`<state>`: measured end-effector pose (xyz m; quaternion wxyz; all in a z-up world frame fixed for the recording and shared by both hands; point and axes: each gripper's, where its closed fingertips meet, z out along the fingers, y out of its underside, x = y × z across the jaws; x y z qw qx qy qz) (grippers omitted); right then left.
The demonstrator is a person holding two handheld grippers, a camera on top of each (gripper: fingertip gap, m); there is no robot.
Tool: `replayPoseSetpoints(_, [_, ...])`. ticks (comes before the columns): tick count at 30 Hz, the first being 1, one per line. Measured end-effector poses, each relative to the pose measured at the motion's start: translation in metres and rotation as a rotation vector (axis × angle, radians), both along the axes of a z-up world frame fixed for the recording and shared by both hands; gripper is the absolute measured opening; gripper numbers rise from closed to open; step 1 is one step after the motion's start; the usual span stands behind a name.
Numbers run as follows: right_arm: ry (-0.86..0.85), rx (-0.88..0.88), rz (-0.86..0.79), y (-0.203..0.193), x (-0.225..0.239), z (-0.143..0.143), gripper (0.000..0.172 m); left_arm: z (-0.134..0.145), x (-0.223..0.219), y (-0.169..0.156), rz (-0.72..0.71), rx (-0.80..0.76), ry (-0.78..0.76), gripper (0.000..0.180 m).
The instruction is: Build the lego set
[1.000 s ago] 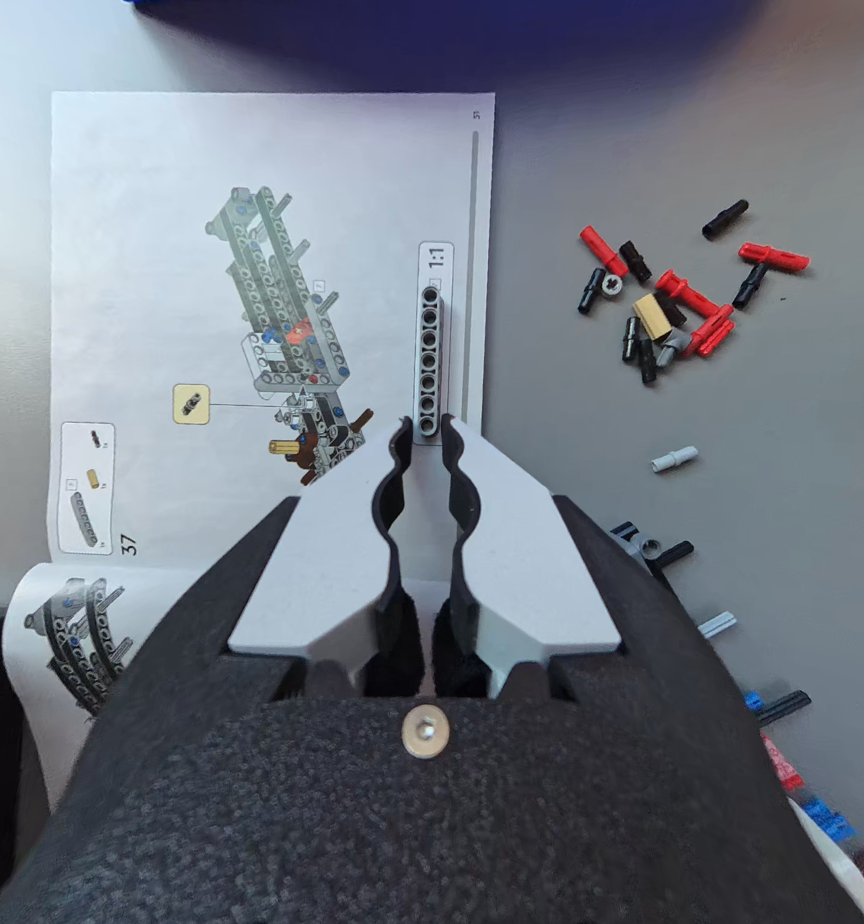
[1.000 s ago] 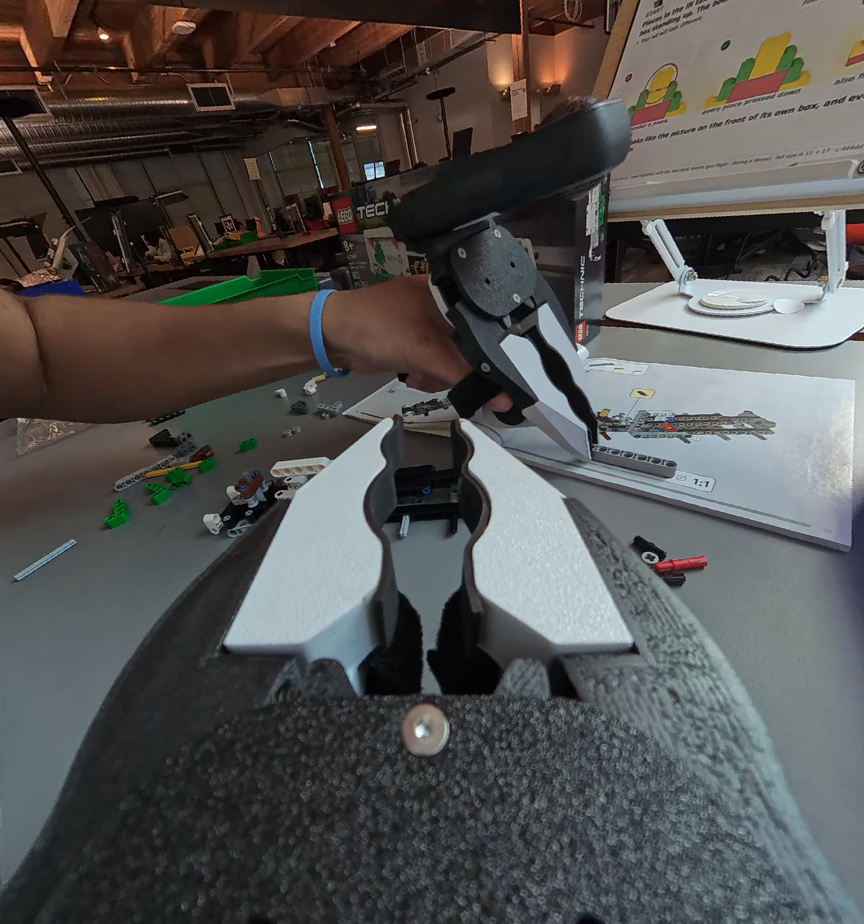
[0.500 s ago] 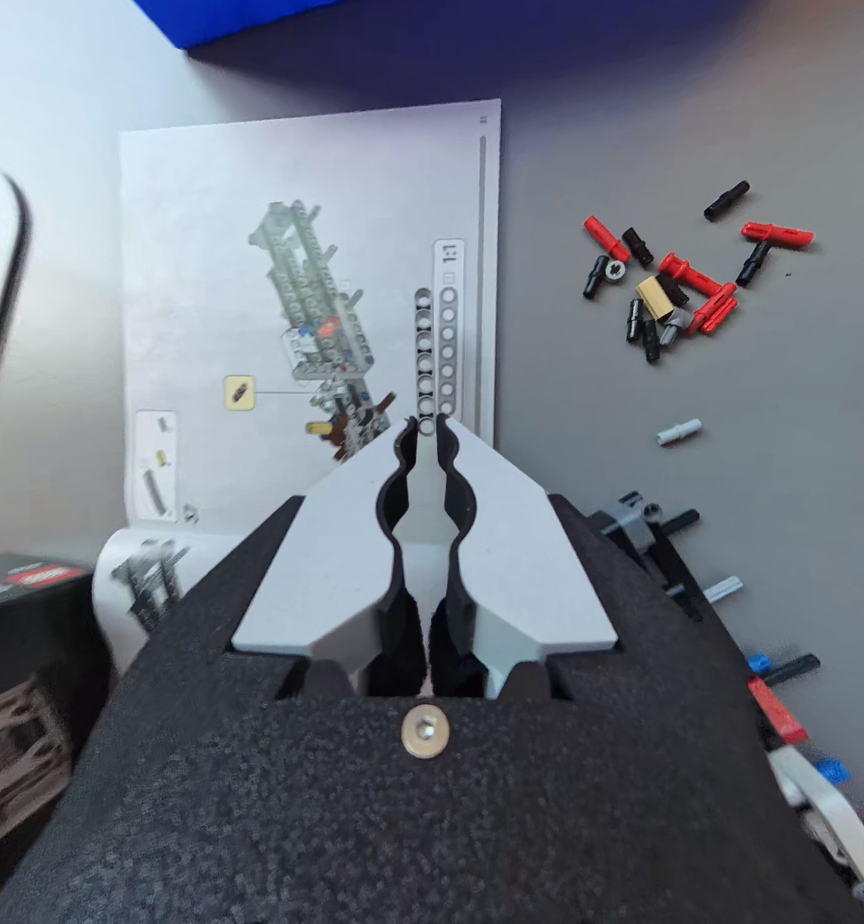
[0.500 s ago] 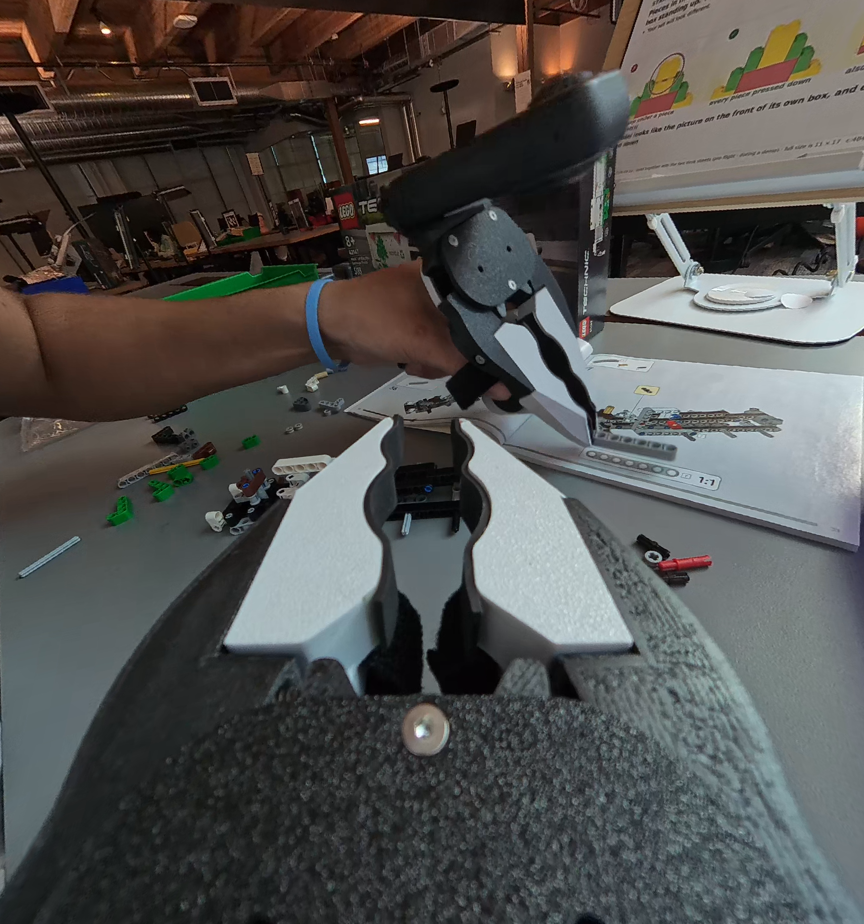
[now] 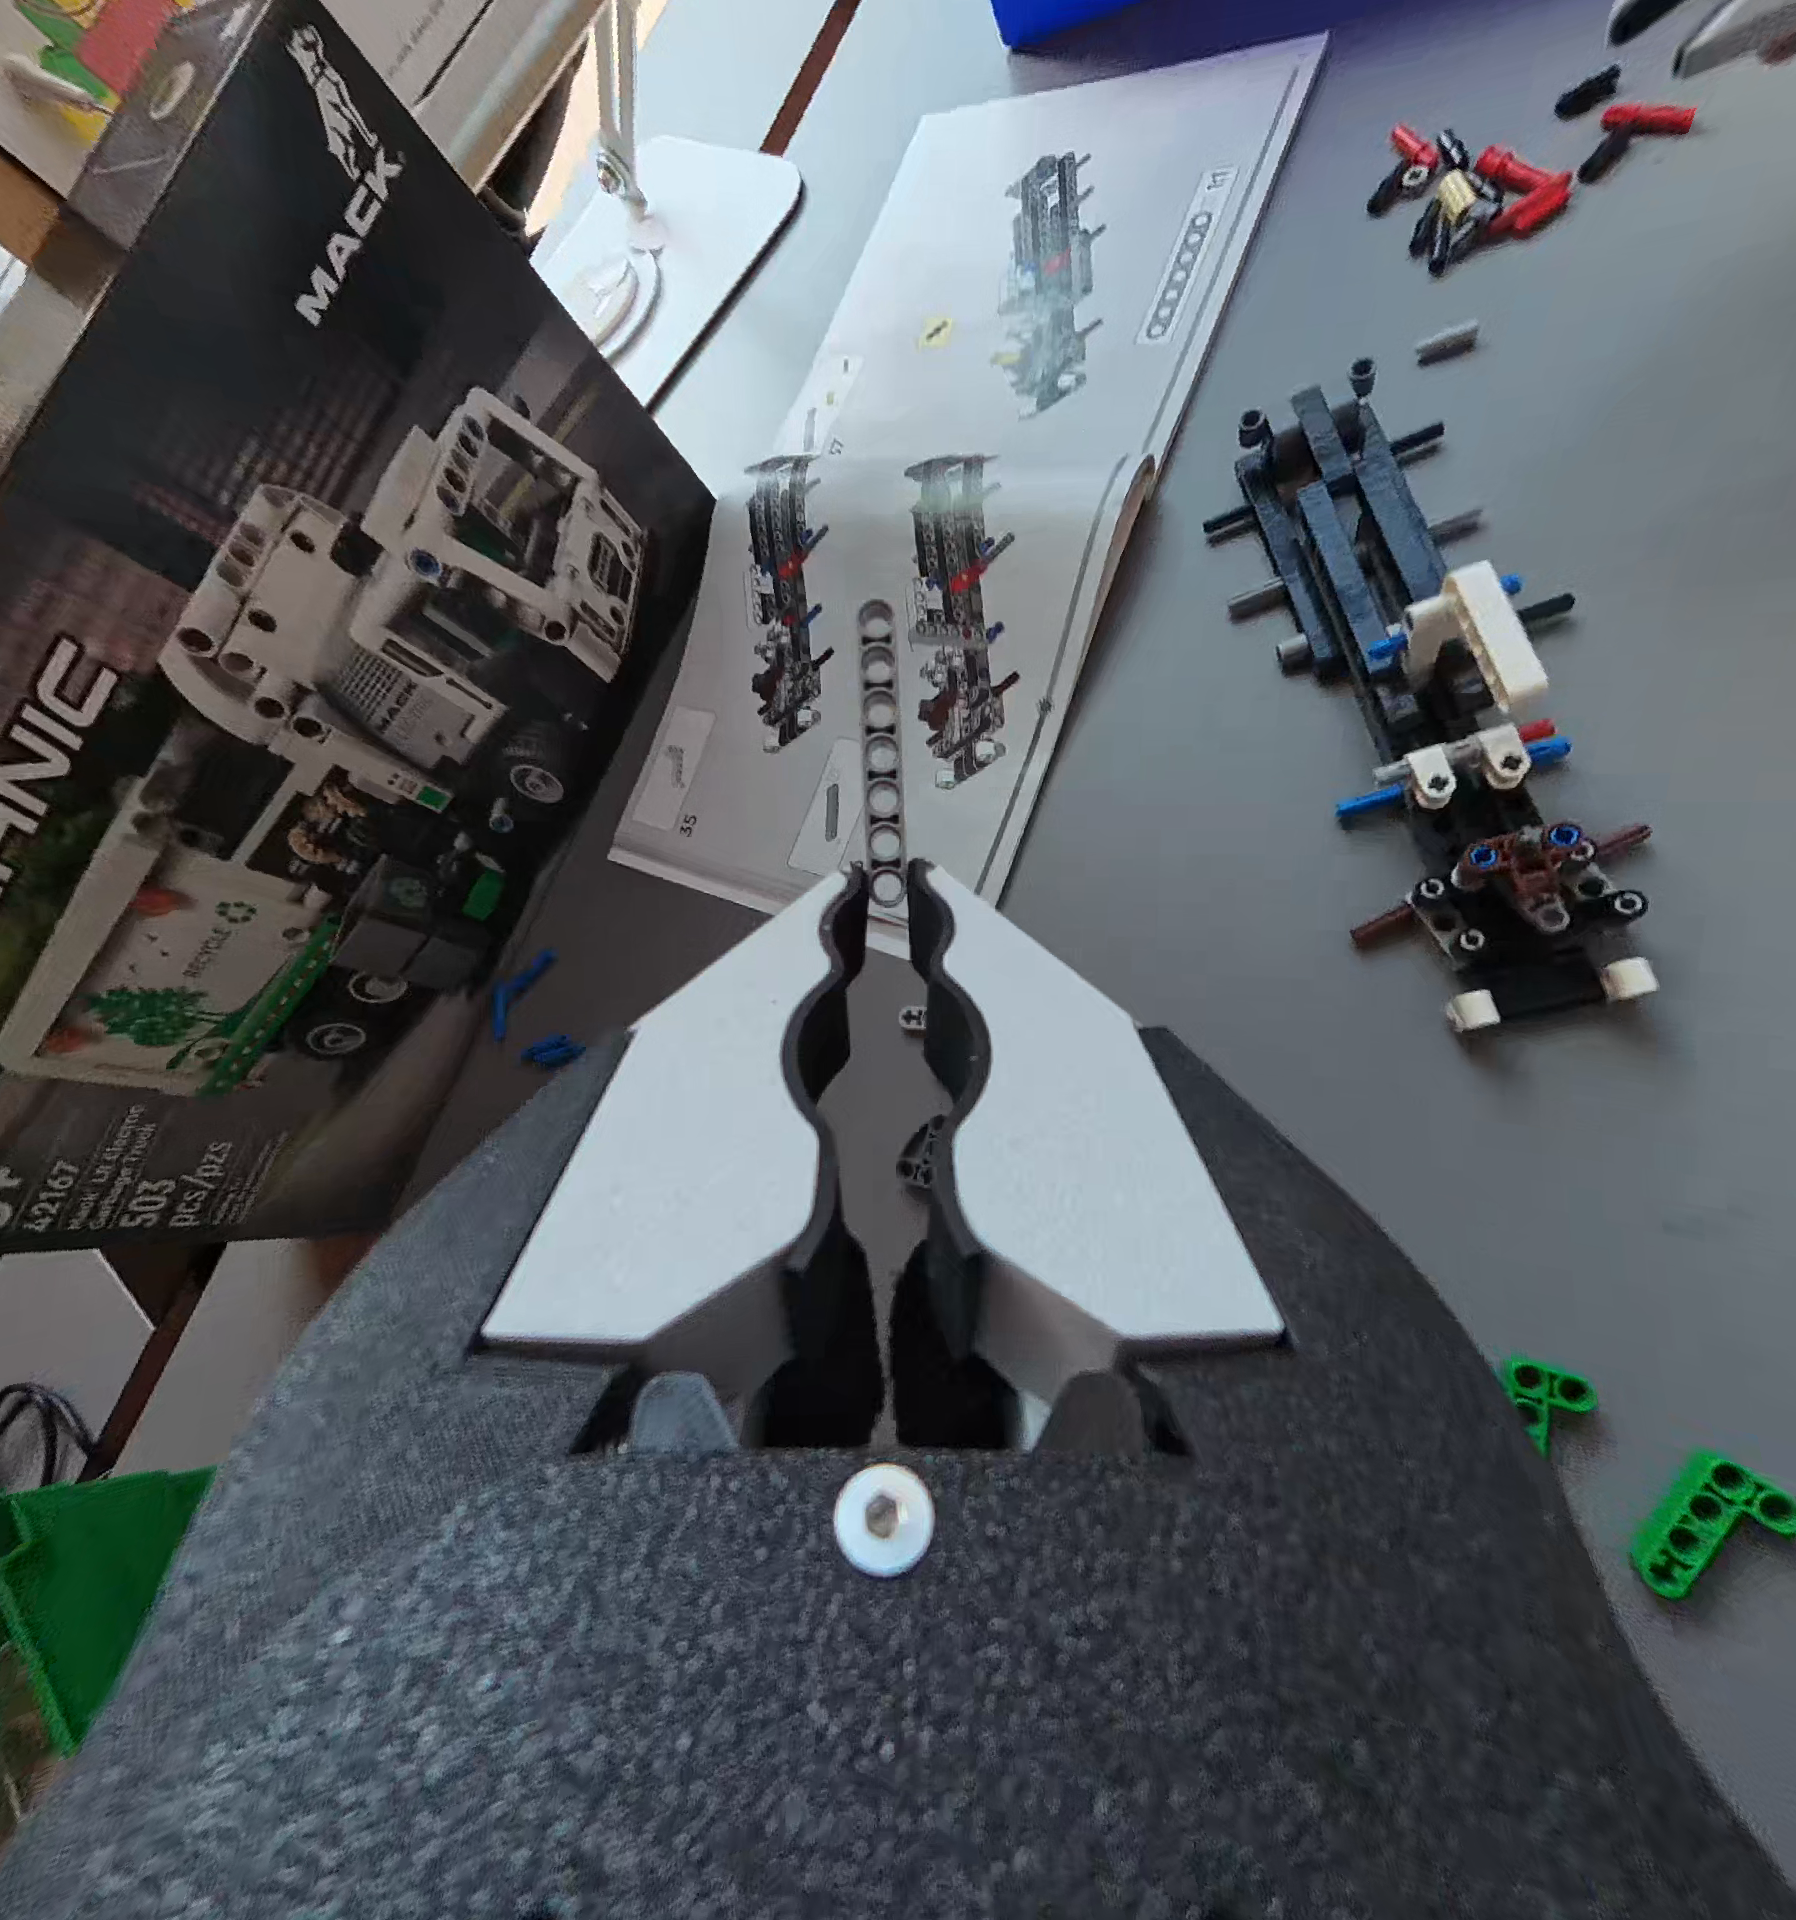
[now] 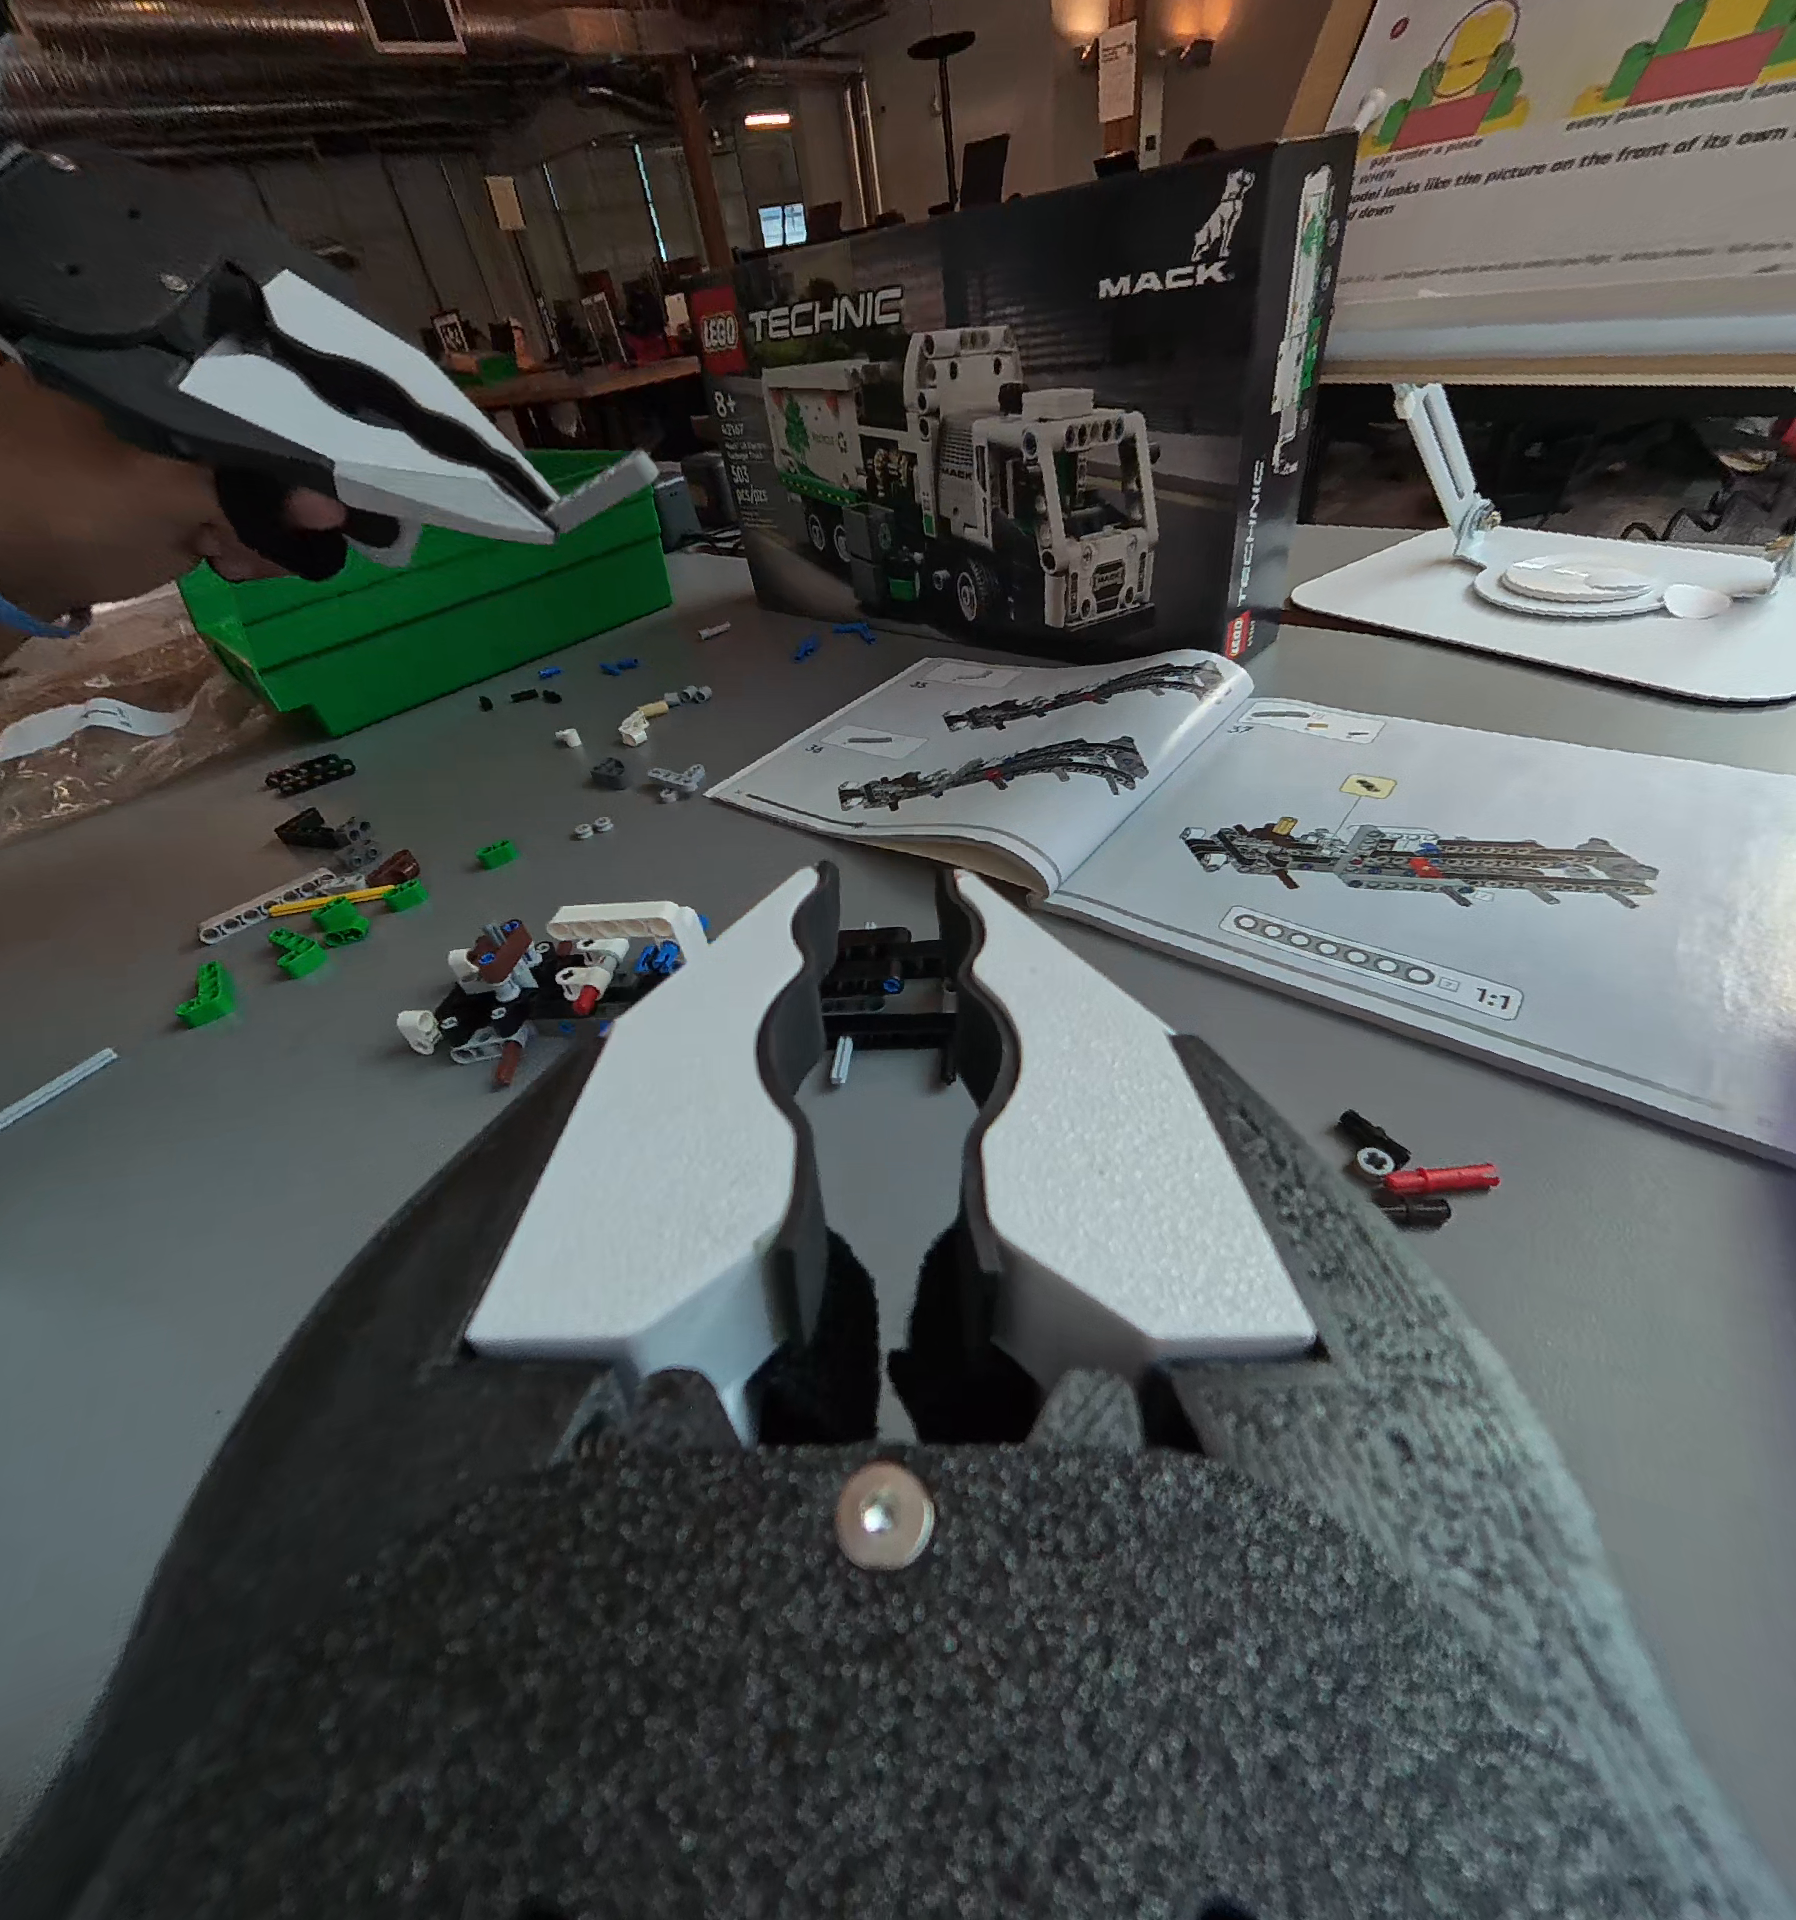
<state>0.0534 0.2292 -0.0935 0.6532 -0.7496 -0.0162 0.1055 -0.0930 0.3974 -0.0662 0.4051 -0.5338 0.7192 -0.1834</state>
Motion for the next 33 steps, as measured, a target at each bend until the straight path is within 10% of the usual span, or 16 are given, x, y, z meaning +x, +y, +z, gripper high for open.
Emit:
replayPoseSetpoints(1, [-0.028,-0.016,0.007,0.003,-0.001,-0.002,0.017,-0.005,-0.004,-0.002,-0.012,0.004,-0.02,0.006])
replayPoseSetpoints(5, [-0.151,-0.113,0.09,0.019,-0.007,0.001,0.018,-0.012,-0.005,-0.015,-0.098,-0.183,-0.206,0.005])
replayPoseSetpoints(16, [-0.175,-0.238,0.483,0.086,-0.023,0.012,0.02,-0.048,-0.01,-0.002,-0.06,-0.01,-0.167,0.006])
replayPoseSetpoints(33, [-0.047,-0.137,0.349,0.097,-0.008,0.002,0.017,-0.071,-0.006,-0.006,-0.081,0.021,-0.081,0.006])
